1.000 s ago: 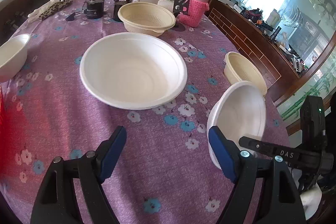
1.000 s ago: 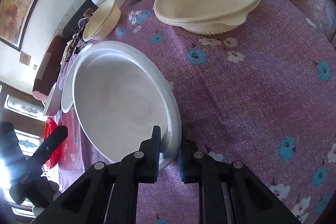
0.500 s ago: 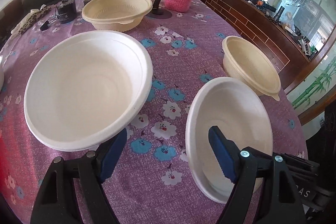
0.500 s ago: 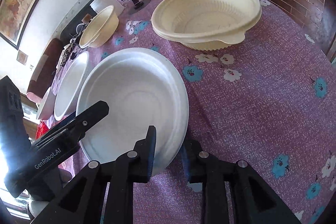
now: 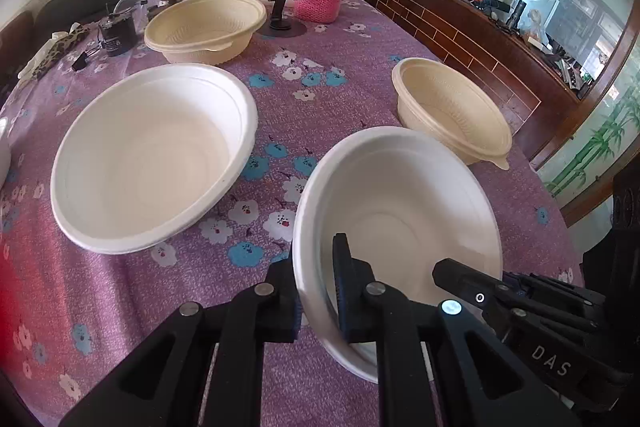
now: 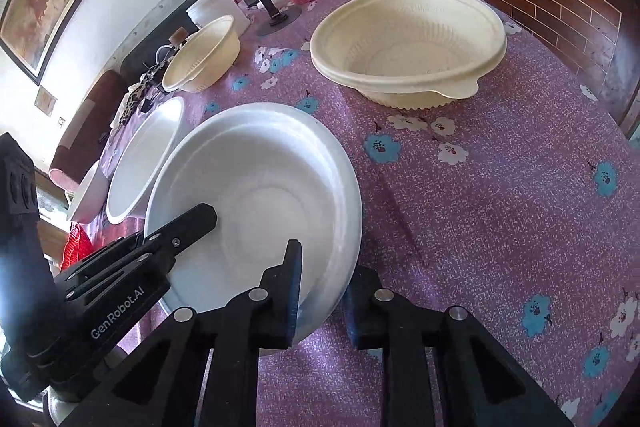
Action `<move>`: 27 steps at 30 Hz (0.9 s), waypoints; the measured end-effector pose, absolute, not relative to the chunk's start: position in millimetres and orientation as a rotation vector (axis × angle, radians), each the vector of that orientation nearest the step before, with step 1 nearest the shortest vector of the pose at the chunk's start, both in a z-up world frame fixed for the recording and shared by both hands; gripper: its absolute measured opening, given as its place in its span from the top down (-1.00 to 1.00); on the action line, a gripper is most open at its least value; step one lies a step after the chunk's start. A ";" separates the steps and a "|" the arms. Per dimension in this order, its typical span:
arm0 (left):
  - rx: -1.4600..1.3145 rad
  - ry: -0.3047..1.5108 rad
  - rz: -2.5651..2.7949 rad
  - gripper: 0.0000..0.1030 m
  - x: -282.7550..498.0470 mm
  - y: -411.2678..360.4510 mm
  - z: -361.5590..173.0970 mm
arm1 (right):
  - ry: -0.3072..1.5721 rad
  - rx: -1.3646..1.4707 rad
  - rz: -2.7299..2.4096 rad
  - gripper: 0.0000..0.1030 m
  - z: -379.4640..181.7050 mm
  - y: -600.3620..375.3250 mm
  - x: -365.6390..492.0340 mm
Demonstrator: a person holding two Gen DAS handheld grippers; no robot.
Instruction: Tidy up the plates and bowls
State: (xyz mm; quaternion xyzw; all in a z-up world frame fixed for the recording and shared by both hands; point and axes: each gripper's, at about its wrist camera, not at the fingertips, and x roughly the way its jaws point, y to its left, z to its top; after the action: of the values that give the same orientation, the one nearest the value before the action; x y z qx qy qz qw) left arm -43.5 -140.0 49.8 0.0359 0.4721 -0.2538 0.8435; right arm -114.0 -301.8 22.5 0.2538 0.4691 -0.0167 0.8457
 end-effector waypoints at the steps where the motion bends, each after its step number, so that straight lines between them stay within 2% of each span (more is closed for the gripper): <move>1: 0.064 0.991 -0.534 0.76 -47.1 -134.8 54.2 | 0.982 0.538 -0.028 0.62 25.5 -300.3 -116.0; 13: -0.033 0.837 -0.352 0.76 -74.6 -32.8 108.9 | 0.916 0.413 0.139 0.62 78.3 -213.6 -107.1; 21: -0.160 0.771 -0.160 0.75 -78.7 84.8 130.2 | 0.893 0.272 0.301 0.61 109.0 -101.2 -72.6; 27: -0.240 0.761 0.013 0.75 -69.4 178.2 124.7 | 0.884 0.153 0.439 0.61 121.9 0.3 -44.4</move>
State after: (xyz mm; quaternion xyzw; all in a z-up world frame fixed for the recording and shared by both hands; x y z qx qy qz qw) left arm -69.4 178.2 124.7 -0.1170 0.3705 0.0063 0.9214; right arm -44.4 0.3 121.9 0.0736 0.4237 0.2105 0.8779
